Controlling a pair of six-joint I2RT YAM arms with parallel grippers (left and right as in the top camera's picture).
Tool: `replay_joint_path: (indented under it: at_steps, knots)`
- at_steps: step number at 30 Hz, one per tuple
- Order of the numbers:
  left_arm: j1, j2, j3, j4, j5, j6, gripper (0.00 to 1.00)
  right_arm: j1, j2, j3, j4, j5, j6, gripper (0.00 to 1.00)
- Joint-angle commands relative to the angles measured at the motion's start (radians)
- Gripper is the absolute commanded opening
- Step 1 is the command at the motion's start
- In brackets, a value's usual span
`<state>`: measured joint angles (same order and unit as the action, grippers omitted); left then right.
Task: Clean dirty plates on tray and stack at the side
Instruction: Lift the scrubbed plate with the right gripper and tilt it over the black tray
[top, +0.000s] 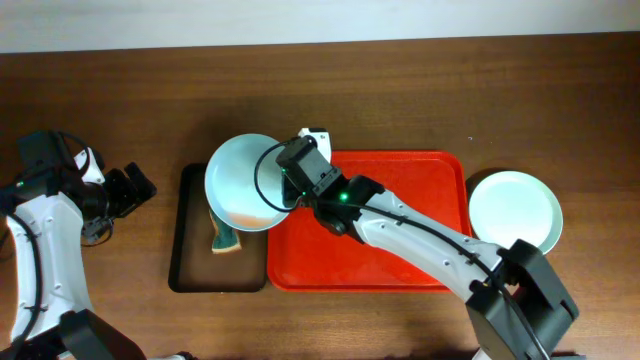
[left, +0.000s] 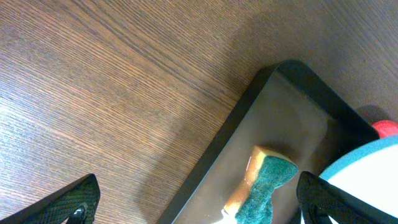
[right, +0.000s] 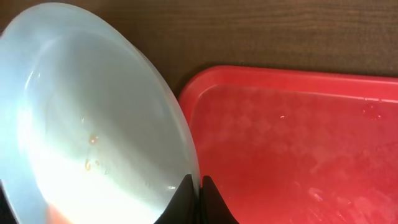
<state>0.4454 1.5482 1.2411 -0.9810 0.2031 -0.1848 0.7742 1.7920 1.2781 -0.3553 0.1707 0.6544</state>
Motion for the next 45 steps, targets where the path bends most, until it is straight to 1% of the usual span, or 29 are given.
replay_joint_path:
  at_steps: [1, 6, 7, 9, 10, 12, 16, 20, 22, 24, 26, 29, 32, 36, 45]
  knots:
    - [0.003, -0.011, 0.018, -0.001, 0.013, -0.013, 0.99, 0.005, -0.001, 0.018, 0.042, 0.034, -0.004, 0.04]
    - [0.003, -0.011, 0.017, -0.001, 0.014, -0.013, 0.99, 0.005, -0.001, 0.029, 0.037, 0.077, -0.065, 0.04]
    - [0.003, -0.011, 0.018, -0.001, 0.014, -0.013, 0.99, 0.005, -0.001, 0.049, 0.032, 0.093, -0.1, 0.04]
    - [0.003, -0.011, 0.017, -0.001, 0.013, -0.013, 0.99, 0.006, -0.001, 0.095, -0.02, 0.157, -0.119, 0.04]
    - [0.003, -0.011, 0.017, -0.001, 0.013, -0.013, 0.99, 0.006, -0.001, 0.133, -0.048, 0.18, -0.169, 0.04]
    - [0.003, -0.011, 0.017, -0.001, 0.013, -0.013, 0.99, 0.012, -0.001, 0.197, -0.105, 0.247, -0.213, 0.04]
    - [0.003, -0.011, 0.018, -0.001, 0.014, -0.013, 0.99, 0.081, -0.001, 0.26, -0.116, 0.455, -0.354, 0.04]
    - [0.003, -0.011, 0.017, -0.001, 0.014, -0.013, 0.99, 0.211, -0.001, 0.262, -0.01, 0.716, -0.585, 0.04]
    - [0.003, -0.011, 0.018, -0.001, 0.014, -0.013, 0.99, 0.256, -0.001, 0.262, 0.045, 0.809, -0.681, 0.04]
    - [0.003, -0.011, 0.017, -0.001, 0.011, -0.013, 0.99, 0.314, -0.001, 0.262, 0.16, 0.933, -0.874, 0.04]
    - [0.003, -0.011, 0.017, -0.002, 0.011, -0.013, 0.99, 0.346, -0.001, 0.262, 0.25, 0.98, -1.004, 0.04]
    - [0.003, -0.011, 0.017, -0.001, 0.011, -0.013, 0.99, 0.362, -0.001, 0.262, 0.337, 0.999, -1.117, 0.04]
    - [0.005, -0.011, 0.017, -0.001, 0.01, -0.013, 0.99, 0.373, -0.001, 0.262, 0.453, 1.057, -1.231, 0.04]
    - [0.005, -0.011, 0.017, -0.001, 0.011, -0.013, 0.99, 0.384, -0.001, 0.262, 0.533, 1.061, -1.314, 0.04]
    - [0.005, -0.011, 0.017, -0.001, 0.011, -0.013, 0.99, 0.384, -0.001, 0.262, 0.54, 1.06, -1.324, 0.04]
